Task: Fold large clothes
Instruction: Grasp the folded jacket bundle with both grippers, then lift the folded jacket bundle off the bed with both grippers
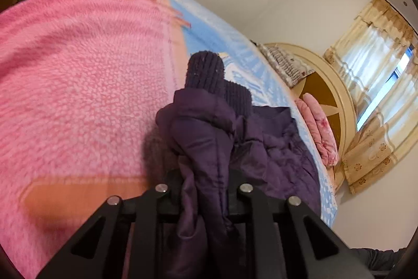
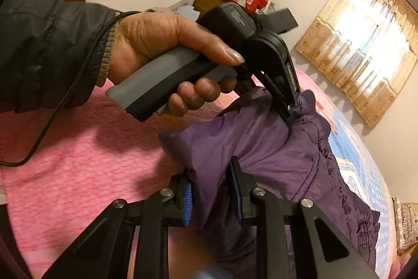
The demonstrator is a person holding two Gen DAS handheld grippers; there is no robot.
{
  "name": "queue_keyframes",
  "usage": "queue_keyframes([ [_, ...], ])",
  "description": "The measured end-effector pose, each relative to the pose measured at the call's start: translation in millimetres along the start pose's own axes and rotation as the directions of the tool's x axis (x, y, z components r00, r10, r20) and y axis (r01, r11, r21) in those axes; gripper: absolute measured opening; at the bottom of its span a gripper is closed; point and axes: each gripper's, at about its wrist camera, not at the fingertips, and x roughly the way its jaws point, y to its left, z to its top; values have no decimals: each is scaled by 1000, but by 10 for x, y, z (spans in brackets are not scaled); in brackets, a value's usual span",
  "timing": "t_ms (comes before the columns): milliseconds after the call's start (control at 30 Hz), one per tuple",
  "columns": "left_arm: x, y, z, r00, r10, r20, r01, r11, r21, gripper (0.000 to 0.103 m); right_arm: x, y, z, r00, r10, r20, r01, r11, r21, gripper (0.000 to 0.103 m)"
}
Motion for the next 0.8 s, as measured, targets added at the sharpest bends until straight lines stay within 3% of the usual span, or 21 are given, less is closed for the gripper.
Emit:
queue_keyframes([
  [133, -393, -86, -117, 998, -20, 62, 21, 1000, -14, 19, -300, 115, 101, 996, 66, 65, -68, 997, 37, 24],
  [233, -687, -199, -101, 994, -27, 102, 30, 999, -21, 19, -590, 161, 221, 980, 130, 150, -142, 987, 72, 23],
  [367, -972, -485, 35, 992, -13, 129, 14, 1000, -4, 19, -987, 15, 346, 933, 204, 298, -258, 953, 156, 23],
  [467, -945, -788, 252, 994, -26, 103, 26, 1000, -7, 26, -1229, -263, 233, 899, 219, 379, -325, 914, 244, 21],
  [567, -658, -1165, 465, 994, -70, 86, 69, 998, 16, 39, -1509, -682, -80, 874, 182, 450, -366, 857, 364, 20],
  [667, -287, -1538, 652, 988, -136, 72, 134, 991, 27, 54, -1665, -1075, -430, 873, 128, 471, -372, 798, 474, 20],
  [767, 244, -1917, 897, 979, -192, 73, 190, 981, 23, 78, -1691, -1448, -827, 883, 80, 463, -372, 720, 586, 20],
  [800, 356, -1986, 941, 977, -203, 63, 202, 979, 21, 91, -1703, -1525, -967, 886, 70, 458, -373, 696, 614, 20],
])
